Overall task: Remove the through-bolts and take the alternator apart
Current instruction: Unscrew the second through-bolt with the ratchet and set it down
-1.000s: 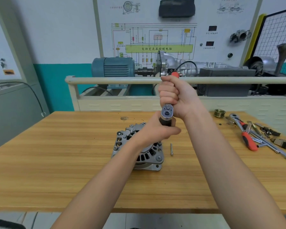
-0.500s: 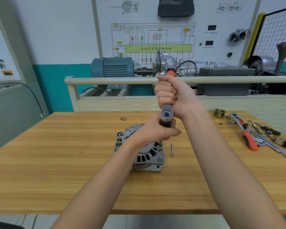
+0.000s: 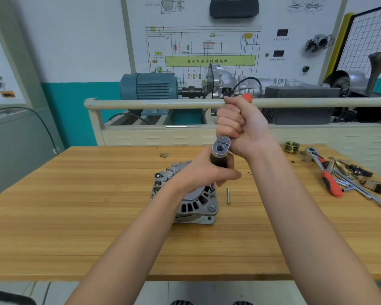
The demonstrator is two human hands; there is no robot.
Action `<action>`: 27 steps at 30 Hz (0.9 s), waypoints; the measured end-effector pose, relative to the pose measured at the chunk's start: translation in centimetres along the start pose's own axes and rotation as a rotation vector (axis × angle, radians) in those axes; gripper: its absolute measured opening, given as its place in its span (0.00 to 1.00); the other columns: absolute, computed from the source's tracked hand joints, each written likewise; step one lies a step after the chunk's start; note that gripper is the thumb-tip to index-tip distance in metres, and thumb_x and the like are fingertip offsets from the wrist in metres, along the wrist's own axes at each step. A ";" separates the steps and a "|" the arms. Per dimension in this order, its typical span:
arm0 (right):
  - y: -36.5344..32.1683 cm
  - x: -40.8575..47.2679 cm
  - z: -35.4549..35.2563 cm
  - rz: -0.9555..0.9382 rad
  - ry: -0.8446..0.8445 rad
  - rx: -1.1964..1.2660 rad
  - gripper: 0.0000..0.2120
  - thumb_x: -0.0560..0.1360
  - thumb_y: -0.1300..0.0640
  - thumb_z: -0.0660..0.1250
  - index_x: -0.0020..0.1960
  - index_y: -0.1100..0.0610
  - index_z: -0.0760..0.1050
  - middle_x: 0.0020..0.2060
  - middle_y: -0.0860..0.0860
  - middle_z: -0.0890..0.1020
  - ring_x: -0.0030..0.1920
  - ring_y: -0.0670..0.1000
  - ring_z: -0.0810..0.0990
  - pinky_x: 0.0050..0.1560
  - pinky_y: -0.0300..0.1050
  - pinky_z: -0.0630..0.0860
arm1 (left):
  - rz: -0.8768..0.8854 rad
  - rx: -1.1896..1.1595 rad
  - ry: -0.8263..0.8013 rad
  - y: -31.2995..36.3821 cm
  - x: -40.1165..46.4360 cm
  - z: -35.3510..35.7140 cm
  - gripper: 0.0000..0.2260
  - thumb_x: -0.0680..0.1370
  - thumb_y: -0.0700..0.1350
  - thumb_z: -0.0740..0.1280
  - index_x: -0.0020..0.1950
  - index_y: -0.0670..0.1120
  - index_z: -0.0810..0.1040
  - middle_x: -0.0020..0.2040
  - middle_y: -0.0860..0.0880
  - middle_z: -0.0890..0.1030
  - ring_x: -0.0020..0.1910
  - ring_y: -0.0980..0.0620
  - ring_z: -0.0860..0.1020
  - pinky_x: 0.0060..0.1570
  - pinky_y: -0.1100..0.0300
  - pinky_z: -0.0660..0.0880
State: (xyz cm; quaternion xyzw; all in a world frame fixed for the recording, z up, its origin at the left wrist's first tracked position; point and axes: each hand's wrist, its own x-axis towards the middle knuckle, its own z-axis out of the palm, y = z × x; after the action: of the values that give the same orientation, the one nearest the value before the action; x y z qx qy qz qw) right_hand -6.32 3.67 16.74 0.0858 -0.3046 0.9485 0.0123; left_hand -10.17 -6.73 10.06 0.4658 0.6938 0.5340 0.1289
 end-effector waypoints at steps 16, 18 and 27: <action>0.2 -0.2 -0.4 -0.104 0.020 0.062 0.26 0.80 0.58 0.54 0.22 0.54 0.61 0.16 0.45 0.56 0.16 0.44 0.51 0.15 0.35 0.51 | 0.064 -0.048 0.014 -0.8 0.7 0.1 0.17 0.69 0.36 0.70 0.26 0.48 0.68 0.23 0.52 0.69 0.23 0.54 0.66 0.28 0.62 0.65; -0.5 0.4 -0.2 0.086 -0.047 0.017 0.25 0.79 0.57 0.54 0.23 0.55 0.60 0.19 0.45 0.53 0.19 0.44 0.48 0.16 0.35 0.50 | 0.046 -0.030 -0.107 -0.4 0.9 -0.3 0.16 0.71 0.37 0.70 0.26 0.44 0.68 0.22 0.47 0.68 0.23 0.50 0.66 0.29 0.60 0.65; 1.5 -0.3 -0.3 -0.437 0.181 0.186 0.23 0.80 0.59 0.56 0.26 0.53 0.60 0.17 0.45 0.57 0.15 0.43 0.53 0.14 0.35 0.52 | 0.065 -0.270 0.397 -1.3 1.7 1.8 0.21 0.72 0.26 0.61 0.27 0.49 0.65 0.20 0.57 0.65 0.20 0.60 0.61 0.23 0.67 0.60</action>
State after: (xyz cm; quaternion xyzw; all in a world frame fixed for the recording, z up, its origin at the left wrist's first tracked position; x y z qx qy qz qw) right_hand -6.15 2.64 15.55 0.0650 -0.1880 0.9511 0.2363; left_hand -10.51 -4.23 8.79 0.3521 0.6125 0.7069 0.0338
